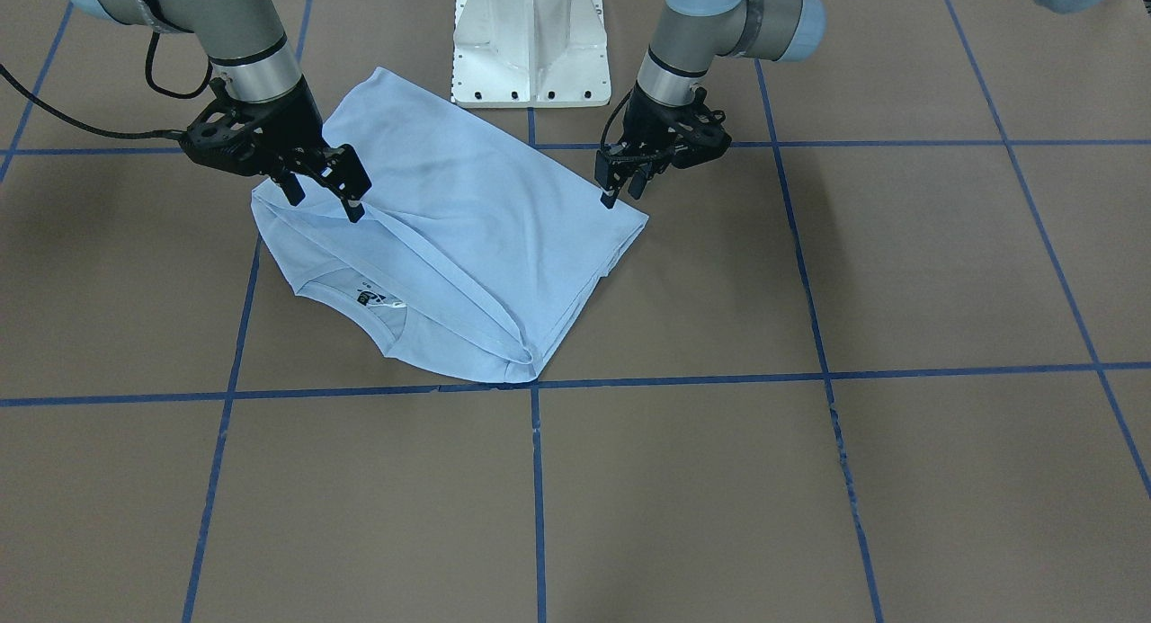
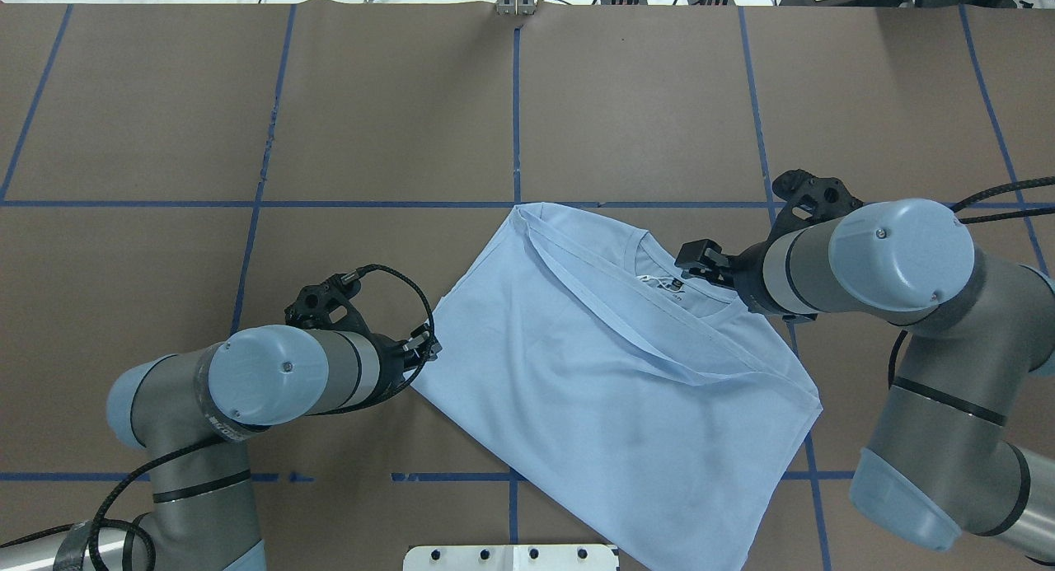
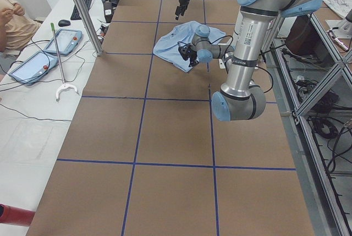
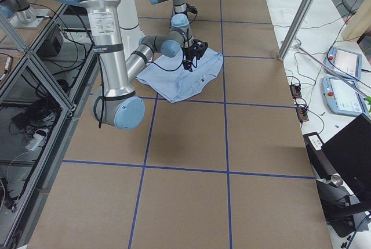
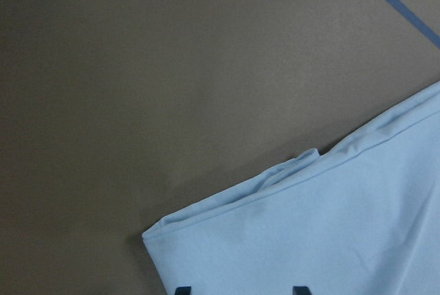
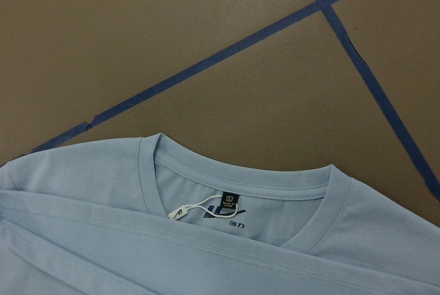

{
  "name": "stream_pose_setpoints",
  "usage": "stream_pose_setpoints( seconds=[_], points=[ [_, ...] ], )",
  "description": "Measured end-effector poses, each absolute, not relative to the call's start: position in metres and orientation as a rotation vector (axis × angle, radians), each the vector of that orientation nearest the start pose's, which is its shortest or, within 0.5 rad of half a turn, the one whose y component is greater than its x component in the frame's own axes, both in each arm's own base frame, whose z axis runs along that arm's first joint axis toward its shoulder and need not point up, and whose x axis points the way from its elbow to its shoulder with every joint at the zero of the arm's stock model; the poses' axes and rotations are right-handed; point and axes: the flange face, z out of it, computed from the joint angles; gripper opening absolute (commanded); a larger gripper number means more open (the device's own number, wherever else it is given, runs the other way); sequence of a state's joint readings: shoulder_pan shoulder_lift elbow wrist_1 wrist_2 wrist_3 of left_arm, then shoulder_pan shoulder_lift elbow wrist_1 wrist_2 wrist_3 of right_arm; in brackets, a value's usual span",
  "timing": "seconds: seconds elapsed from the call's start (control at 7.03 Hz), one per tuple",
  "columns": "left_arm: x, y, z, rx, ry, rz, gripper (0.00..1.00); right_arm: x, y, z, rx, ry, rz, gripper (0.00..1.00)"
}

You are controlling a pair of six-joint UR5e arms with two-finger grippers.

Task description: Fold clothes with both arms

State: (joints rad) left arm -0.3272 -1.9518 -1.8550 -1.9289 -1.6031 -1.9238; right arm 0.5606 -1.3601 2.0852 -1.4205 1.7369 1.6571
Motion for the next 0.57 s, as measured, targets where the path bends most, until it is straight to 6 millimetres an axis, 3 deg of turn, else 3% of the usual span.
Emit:
stream_pose_setpoints(
  seconds=[0.57],
  points=[
    [0.541,-0.321,0.299,-0.032,1.000,-0.610,0.49,-0.385,-0.380,0.308,0.053,-0.888,0.537,1.00]
  ],
)
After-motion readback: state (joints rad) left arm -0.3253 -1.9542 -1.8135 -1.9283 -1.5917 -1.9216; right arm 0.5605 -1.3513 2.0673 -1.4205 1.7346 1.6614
